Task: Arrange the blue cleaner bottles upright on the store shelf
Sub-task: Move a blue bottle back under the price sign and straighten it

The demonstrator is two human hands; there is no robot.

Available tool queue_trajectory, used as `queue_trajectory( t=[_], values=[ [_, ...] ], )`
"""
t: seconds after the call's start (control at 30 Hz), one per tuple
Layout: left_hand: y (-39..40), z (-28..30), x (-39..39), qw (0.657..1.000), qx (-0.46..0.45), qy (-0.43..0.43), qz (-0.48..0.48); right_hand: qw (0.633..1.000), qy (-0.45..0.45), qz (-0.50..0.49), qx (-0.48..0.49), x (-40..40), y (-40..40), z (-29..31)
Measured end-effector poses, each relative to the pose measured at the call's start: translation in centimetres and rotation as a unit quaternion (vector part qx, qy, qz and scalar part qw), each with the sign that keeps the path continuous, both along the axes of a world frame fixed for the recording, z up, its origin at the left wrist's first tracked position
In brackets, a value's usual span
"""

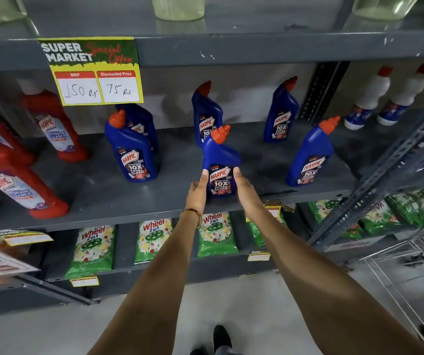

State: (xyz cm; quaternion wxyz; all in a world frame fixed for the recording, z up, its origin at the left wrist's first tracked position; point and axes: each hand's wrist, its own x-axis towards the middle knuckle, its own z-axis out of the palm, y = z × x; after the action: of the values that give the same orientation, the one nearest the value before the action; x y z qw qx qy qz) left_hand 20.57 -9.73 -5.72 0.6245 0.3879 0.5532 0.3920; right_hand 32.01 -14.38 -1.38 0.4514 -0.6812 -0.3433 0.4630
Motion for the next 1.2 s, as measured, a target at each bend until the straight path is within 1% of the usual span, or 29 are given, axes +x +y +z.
queue_trajectory(
  t=[0.23, 0.43, 0.53, 0.7, 0.9, 0.97, 1.1, 1.2],
  values=[
    [-0.3, 1.1, 0.2, 1.000, -0.020, -0.017, -0.002, 1.000, 0.008, 0.003, 0.000, 0.4, 0.3, -0.2],
    [-0.7, 2.4, 0.5, 0.999, -0.018, -0.037, -0.015, 1.000, 0.011, 0.004, 0.007, 0.6, 0.4, -0.3],
    [-0.8, 2.1, 0.5, 0.999, -0.008, -0.032, -0.019, 1.000, -0.001, 0.003, 0.006, 0.6, 0.3, -0.1],
    [-1.1, 2.0, 0.5, 1.000, -0.002, -0.026, 0.002, 0.999, -0.030, 0.018, 0.014, 0.4, 0.2, 0.2],
    [-1.0, 2.0, 0.0, 1.000, -0.004, -0.020, 0.004, 0.998, -0.050, 0.025, 0.000, 0.2, 0.1, 0.8],
    [-1.0, 2.1, 0.0, 1.000, -0.009, -0.022, 0.000, 0.999, -0.045, 0.017, 0.002, 0.1, 0.2, 0.7],
    [-1.0, 2.0, -0.3, 1.000, -0.005, -0.016, -0.017, 1.000, -0.006, -0.012, 0.012, -0.1, -0.1, 0.5],
    [-0.8, 1.7, -0.9, 1.000, -0.001, -0.009, -0.022, 0.998, 0.015, -0.058, 0.012, -0.3, -0.4, -0.1]
  ],
)
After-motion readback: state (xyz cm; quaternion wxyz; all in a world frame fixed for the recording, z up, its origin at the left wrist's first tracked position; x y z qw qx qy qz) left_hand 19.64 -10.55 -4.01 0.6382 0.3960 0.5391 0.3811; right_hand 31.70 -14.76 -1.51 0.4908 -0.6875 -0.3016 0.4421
